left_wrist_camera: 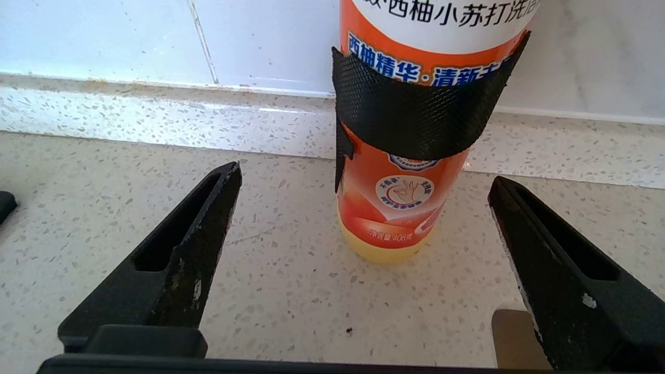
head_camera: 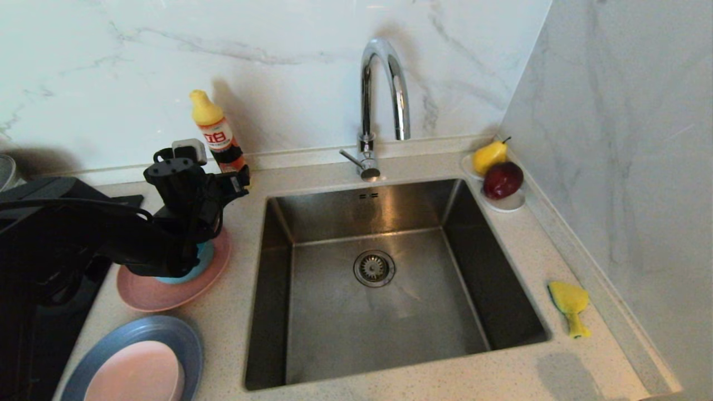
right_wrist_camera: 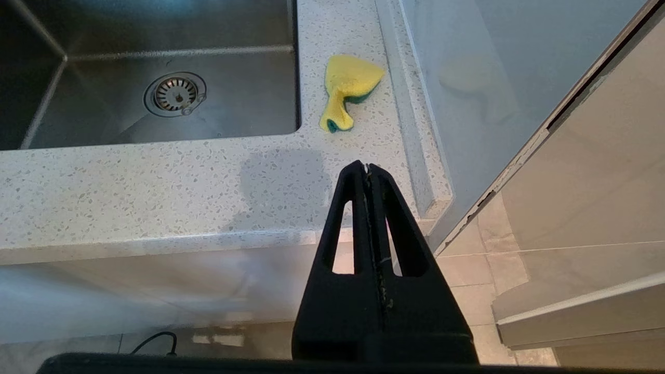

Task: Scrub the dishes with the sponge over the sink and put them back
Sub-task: Grab the dish soap

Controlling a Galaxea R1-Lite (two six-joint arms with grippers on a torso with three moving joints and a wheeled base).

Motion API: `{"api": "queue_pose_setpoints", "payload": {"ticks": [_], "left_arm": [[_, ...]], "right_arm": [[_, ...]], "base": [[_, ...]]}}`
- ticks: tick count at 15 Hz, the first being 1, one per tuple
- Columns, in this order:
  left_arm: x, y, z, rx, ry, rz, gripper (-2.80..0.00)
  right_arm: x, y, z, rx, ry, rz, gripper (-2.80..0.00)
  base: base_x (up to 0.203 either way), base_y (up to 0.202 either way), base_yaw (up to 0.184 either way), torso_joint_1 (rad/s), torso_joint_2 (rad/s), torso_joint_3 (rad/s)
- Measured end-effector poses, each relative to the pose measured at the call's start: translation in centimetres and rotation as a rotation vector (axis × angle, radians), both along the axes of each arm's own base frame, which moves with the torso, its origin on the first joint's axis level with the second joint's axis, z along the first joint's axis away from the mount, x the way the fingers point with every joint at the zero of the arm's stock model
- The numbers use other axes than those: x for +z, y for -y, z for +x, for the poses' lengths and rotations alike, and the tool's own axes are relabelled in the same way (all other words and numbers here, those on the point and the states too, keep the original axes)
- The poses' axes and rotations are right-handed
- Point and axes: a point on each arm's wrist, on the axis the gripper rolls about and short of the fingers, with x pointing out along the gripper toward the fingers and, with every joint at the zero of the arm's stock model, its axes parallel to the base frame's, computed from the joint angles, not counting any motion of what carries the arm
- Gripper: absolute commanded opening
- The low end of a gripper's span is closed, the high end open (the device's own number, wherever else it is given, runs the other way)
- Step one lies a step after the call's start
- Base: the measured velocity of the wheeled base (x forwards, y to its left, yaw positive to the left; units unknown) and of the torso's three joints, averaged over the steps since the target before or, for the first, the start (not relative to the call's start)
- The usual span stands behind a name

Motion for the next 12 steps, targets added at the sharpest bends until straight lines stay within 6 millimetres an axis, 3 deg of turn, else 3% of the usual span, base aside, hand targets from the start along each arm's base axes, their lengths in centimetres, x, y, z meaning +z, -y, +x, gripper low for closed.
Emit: {"api": "queue_pose_setpoints", "payload": {"ticks": [6,7,12], "left_arm": [[-0.1,0.1,0.8,0.003,0.015,-0.003,0.00],[-0.2,0.1,0.8,0.003,0.014,-0.002,-2.80],[-0.4,0.1,1.3,0.002,0.007,-0.001,-2.80]], "right_arm": [[0.0,0.0,0.0,0.000,0.000,-0.001,-2.80],[0.0,0.0,0.0,0.000,0.000,-0.001,-2.80],[0.0,0.0,0.0,0.000,0.000,-0.001,-2.80]], "base": [[0.000,0.000,0.000,0.000,0.00,0.000],[0.000,0.000,0.000,0.000,0.00,0.000],[0.000,0.000,0.000,0.000,0.00,0.000]]}}
